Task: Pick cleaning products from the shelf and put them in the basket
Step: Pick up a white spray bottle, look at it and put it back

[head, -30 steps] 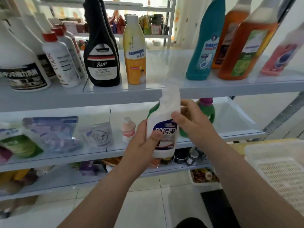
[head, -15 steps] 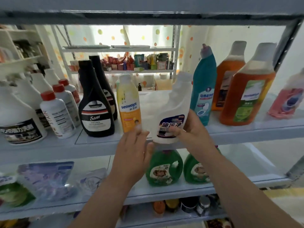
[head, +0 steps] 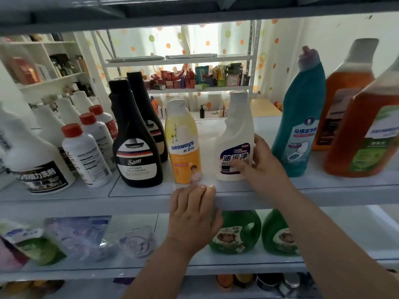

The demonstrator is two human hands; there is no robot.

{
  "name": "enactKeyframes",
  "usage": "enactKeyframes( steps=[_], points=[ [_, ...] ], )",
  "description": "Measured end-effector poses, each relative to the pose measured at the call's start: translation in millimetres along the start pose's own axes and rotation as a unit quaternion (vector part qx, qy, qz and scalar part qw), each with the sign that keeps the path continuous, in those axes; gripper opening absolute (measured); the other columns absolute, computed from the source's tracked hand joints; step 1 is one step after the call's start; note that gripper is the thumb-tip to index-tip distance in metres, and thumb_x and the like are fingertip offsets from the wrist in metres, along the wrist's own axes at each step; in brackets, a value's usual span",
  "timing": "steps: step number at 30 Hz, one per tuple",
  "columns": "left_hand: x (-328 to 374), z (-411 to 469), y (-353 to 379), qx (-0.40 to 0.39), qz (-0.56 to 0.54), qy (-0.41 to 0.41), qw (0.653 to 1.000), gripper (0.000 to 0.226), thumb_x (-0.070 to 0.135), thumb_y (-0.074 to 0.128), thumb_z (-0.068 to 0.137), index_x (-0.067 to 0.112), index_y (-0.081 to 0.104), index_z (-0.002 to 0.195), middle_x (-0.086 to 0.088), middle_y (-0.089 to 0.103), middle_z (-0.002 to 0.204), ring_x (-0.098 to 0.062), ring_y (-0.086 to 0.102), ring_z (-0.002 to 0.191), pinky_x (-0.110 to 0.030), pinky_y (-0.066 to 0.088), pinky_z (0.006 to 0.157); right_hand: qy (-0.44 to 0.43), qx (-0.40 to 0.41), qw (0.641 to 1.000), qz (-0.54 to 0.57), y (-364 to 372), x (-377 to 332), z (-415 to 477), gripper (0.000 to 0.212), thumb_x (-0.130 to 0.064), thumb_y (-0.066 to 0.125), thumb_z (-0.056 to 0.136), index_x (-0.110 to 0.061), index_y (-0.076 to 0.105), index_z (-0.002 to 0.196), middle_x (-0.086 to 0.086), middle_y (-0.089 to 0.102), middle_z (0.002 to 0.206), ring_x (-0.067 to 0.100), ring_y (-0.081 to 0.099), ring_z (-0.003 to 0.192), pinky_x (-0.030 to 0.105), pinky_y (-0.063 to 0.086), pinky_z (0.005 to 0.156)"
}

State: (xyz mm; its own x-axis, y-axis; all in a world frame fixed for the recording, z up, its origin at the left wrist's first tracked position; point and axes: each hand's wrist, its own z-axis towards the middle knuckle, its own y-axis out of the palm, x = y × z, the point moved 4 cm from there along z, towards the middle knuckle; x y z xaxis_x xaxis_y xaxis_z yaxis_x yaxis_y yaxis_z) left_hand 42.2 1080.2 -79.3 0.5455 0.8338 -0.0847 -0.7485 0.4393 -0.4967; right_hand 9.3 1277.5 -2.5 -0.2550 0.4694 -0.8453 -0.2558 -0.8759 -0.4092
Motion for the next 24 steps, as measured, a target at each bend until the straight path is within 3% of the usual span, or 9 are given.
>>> enactKeyframes(
  steps=[2,4,7,9,12,15,18,21,24],
  points=[
    [-0.4,-0.3,1.7,-0.003,0.001,-0.004,1.000,0.045,0.042,0.055,0.090,0.012,0.059,0.124,-0.010,0.064,0.112,-0.033,0.060,0.108,-0.049,0.041,0.098,-0.017,-0.005,0.999,-0.027,3.1,-3.3,-2.2,0.057,-0.035,0.072,0.094,-0.058,0.034,0.130,-0.046,0.059,0.112,-0.023,0.056,0.103,0.001,0.045,0.073],
    [-0.8,-0.5,2.2,-0.010,-0.001,-0.005,1.000,0.046,0.043,0.056,0.090,0.012,0.059,0.124,-0.011,0.064,0.112,-0.033,0.059,0.108,-0.049,0.041,0.098,-0.036,0.006,0.997,-0.068,6.1,-9.0,-3.8,0.055,-0.033,0.070,0.096,-0.056,0.034,0.131,-0.041,0.058,0.114,-0.024,0.053,0.106,0.001,0.044,0.073],
    [-2.0,0.1,1.4,-0.020,-0.002,-0.006,1.000,0.049,0.041,0.065,0.084,0.011,0.062,0.122,-0.012,0.064,0.113,-0.033,0.057,0.109,-0.049,0.040,0.099,-0.056,0.039,0.988,-0.140,11.7,-17.4,-8.6,0.054,-0.042,0.065,0.097,-0.037,0.036,0.142,-0.017,0.060,0.123,-0.001,0.060,0.110,0.023,0.052,0.086],
    [-2.2,1.7,-0.2,-0.020,0.000,-0.005,1.000,0.049,0.040,0.066,0.082,0.010,0.064,0.121,-0.012,0.064,0.113,-0.032,0.055,0.109,-0.048,0.039,0.101,-0.036,0.051,0.973,-0.221,16.1,-18.9,-15.3,0.067,-0.054,0.057,0.098,-0.026,0.030,0.153,-0.001,0.060,0.130,0.018,0.061,0.115,0.040,0.056,0.089],
    [-2.0,1.4,-2.2,-0.017,-0.011,0.000,1.000,0.048,0.038,0.066,0.081,0.010,0.066,0.119,-0.012,0.065,0.114,-0.032,0.054,0.110,-0.047,0.038,0.101,-0.031,0.072,0.936,-0.344,23.5,-20.1,-35.4,0.082,-0.056,0.050,0.099,-0.016,0.014,0.161,0.009,0.057,0.132,0.028,0.062,0.112,0.043,0.054,0.089],
    [-4.1,0.7,-1.7,-0.013,-0.019,-0.004,1.000,0.048,0.039,0.066,0.081,0.009,0.066,0.120,-0.012,0.065,0.115,-0.034,0.055,0.111,-0.047,0.038,0.102,-0.076,0.105,0.914,-0.385,24.9,-13.9,-62.7,0.073,-0.052,0.042,0.101,-0.011,0.027,0.159,0.008,0.064,0.122,0.026,0.063,0.105,0.043,0.052,0.093],
    [-3.6,-0.5,-3.1,-0.006,-0.024,-0.006,1.000,0.049,0.039,0.064,0.083,0.008,0.066,0.121,-0.013,0.064,0.115,-0.035,0.056,0.110,-0.048,0.038,0.103,-0.096,0.072,0.904,-0.411,14.3,0.4,-87.4,0.060,-0.054,0.030,0.103,-0.017,0.049,0.146,0.004,0.060,0.136,0.024,0.056,0.126,0.044,0.039,0.113],
    [-2.1,-0.3,-4.5,-0.021,-0.028,-0.016,0.999,0.049,0.039,0.062,0.084,0.008,0.067,0.121,-0.013,0.063,0.116,-0.036,0.057,0.109,-0.050,0.038,0.103,-0.127,0.040,0.885,-0.447,-7.0,11.3,-105.9,0.055,-0.055,0.035,0.103,-0.024,0.052,0.144,0.000,0.055,0.147,0.022,0.049,0.138,0.044,0.031,0.122],
    [1.4,1.4,-9.4,-0.043,-0.031,-0.039,0.998,0.048,0.038,0.060,0.084,0.007,0.068,0.119,-0.015,0.063,0.116,-0.038,0.060,0.108,-0.051,0.039,0.104,-0.111,0.026,0.885,-0.451,-41.0,22.7,-112.1,0.057,-0.057,0.039,0.099,-0.026,0.053,0.145,0.000,0.056,0.147,0.022,0.049,0.138,0.048,0.032,0.122]
  ],
)
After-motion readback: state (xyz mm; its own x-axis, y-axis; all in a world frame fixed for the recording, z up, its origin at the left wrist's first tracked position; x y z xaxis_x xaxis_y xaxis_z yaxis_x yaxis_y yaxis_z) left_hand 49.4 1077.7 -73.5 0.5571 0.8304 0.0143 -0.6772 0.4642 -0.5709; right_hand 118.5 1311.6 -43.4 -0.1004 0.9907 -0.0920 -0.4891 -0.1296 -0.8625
